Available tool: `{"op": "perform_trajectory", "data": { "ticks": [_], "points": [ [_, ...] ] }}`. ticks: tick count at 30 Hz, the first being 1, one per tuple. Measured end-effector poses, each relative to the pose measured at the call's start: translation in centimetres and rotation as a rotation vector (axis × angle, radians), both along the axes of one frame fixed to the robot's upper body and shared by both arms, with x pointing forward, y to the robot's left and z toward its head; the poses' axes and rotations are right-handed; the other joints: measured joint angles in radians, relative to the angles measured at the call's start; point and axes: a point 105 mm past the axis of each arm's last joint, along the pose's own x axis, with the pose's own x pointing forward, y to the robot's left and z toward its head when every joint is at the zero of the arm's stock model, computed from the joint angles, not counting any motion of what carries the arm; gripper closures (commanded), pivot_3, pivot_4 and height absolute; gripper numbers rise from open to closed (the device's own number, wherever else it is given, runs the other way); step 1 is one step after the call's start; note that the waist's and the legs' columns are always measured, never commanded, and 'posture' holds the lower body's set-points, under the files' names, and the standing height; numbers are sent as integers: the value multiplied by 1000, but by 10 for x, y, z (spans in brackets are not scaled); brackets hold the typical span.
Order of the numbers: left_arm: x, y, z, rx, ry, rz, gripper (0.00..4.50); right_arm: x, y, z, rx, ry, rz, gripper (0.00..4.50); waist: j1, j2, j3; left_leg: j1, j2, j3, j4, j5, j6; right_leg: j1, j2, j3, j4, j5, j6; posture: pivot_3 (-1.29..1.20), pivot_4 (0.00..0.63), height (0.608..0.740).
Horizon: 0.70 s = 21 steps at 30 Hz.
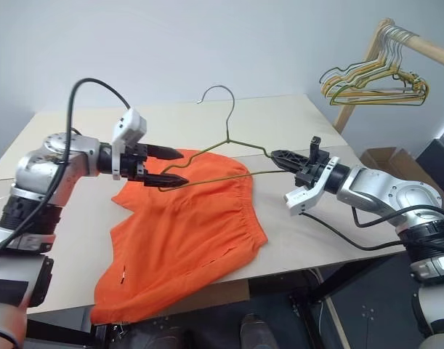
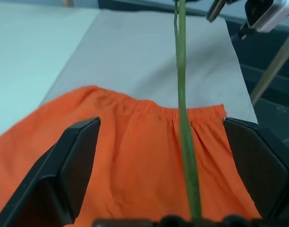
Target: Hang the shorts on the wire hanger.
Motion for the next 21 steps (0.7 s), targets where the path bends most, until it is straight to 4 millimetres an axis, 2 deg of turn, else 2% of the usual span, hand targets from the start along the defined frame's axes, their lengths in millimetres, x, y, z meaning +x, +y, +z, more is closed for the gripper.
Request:
{"op": "perform_trajectory", "data": {
  "ticks": [2, 5, 9, 17, 20, 21],
  "points": [
    [-1, -4, -6, 23, 23, -29, 0, 0, 1, -1, -9, -1, 6, 4391, -3, 0, 0, 0, 0, 0, 0, 0, 0, 0, 0, 0, 0, 0, 0, -143, 0, 740],
    [-6, -8, -15, 74, 48, -83, 545, 0, 2, 0, -15, -5, 8, 4500, -15, 0, 0, 0, 0, 0, 0, 0, 0, 0, 0, 0, 1, 0, 0, -146, 0, 740],
    [-8, -9, -23, 136, 42, -113, 1811, 2, 2, 3, -22, -9, 3, 4500, -27, 0, 0, 0, 0, -1, 0, 0, 0, 0, 0, 0, 1, 0, 0, -145, 0, 740],
    [-6, -6, -26, 165, 35, -99, 4448, 4, 2, 6, -30, -17, -3, 4500, -29, 0, 0, 1, -1, -1, 0, 0, 0, 0, -1, 0, 2, 0, 0, -138, 0, 740],
    [-1, -2, -26, 155, 33, -62, 4481, 3, 4, 5, -33, -10, 4, 4500, -29, 0, 0, 1, -1, -1, 0, 0, 0, 0, -1, 0, 3, 0, 0, -138, 0, 740],
    [0, -2, -26, 155, 30, -55, 4495, 3, 4, 4, -35, -2, 1, 4233, -29, 0, 0, 1, -1, -1, 0, 0, 0, 0, -1, 0, 3, 0, 0, -138, 0, 740]
  ]
}}
